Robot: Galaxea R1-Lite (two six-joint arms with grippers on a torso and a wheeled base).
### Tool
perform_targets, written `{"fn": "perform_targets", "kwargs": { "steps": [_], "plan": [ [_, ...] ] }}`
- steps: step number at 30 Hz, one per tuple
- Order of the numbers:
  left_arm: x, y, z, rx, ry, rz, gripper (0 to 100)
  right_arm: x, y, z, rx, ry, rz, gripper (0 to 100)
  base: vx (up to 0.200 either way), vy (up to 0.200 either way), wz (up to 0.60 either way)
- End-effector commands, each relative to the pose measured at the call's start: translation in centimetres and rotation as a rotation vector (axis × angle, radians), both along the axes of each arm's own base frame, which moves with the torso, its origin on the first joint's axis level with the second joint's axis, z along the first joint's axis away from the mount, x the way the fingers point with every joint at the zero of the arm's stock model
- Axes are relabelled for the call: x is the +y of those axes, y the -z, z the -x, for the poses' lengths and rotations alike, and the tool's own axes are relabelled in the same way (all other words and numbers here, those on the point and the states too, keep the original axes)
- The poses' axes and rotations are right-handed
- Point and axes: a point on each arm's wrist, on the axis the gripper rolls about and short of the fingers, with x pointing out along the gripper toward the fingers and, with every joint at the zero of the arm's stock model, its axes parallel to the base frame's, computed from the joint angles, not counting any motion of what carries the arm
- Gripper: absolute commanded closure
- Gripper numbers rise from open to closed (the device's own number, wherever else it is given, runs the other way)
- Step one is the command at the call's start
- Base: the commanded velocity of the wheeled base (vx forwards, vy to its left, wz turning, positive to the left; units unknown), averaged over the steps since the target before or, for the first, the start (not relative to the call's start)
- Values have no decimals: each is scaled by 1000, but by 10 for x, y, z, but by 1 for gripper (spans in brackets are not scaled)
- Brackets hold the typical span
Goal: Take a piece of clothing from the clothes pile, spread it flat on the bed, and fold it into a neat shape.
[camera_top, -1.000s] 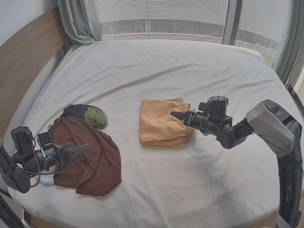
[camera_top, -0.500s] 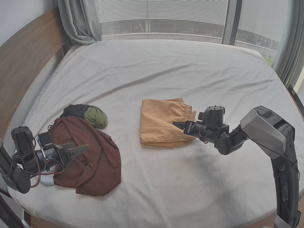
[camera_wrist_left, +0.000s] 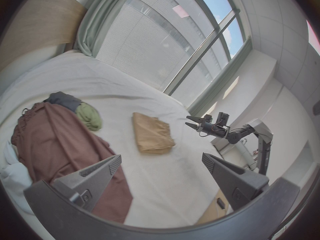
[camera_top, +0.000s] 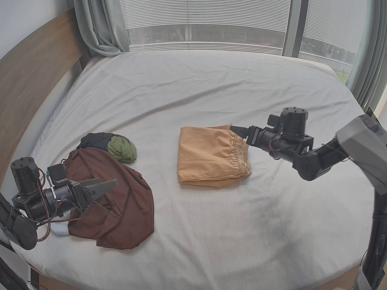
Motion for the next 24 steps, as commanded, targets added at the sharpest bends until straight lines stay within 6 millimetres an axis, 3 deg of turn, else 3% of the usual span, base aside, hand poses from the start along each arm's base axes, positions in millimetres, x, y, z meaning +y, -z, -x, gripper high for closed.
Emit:
{"fn": "perform_targets", "kwargs": {
  "steps": [1,3,4,7,8,9,11,12,13,14,15,19,24],
  "plan": [
    [-49,-75,69,-186,273,206,0,-67,-115,117,-222,54,142,0,0,0,0],
    [-54,-81,92,-215,346,231,0,-80,-119,155,-229,58,145,0,0,0,0],
    [-55,-81,96,-219,358,233,0,-82,-119,163,-227,61,146,0,0,0,0],
    [-48,-71,127,-238,392,229,0,-108,-110,226,-246,78,156,0,0,0,0],
    [-45,-69,135,-259,388,221,0,-115,-107,242,-253,88,156,0,0,0,0],
    [-45,-69,135,-259,388,221,0,-116,-107,244,-259,90,155,0,0,0,0],
    [-33,-62,152,-319,315,191,0,-133,-98,293,-314,107,146,0,0,0,0],
    [-30,-61,156,-342,271,173,0,-136,-96,306,-336,112,144,0,0,0,0],
    [-30,-61,156,-342,271,173,0,-136,-96,306,-336,112,144,0,0,0,0],
    [-23,-59,161,-370,166,120,0,-141,-90,332,-388,116,141,0,0,0,0],
    [-19,-57,165,-383,110,87,0,-142,-87,346,-421,125,140,0,0,0,0],
    [-8,-49,191,-417,24,25,0,-144,-64,389,-522,145,135,0,0,0,0],
    [0,-32,221,-406,-16,13,0,-144,-34,421,-551,134,129,0,0,0,0]
  ]
}}
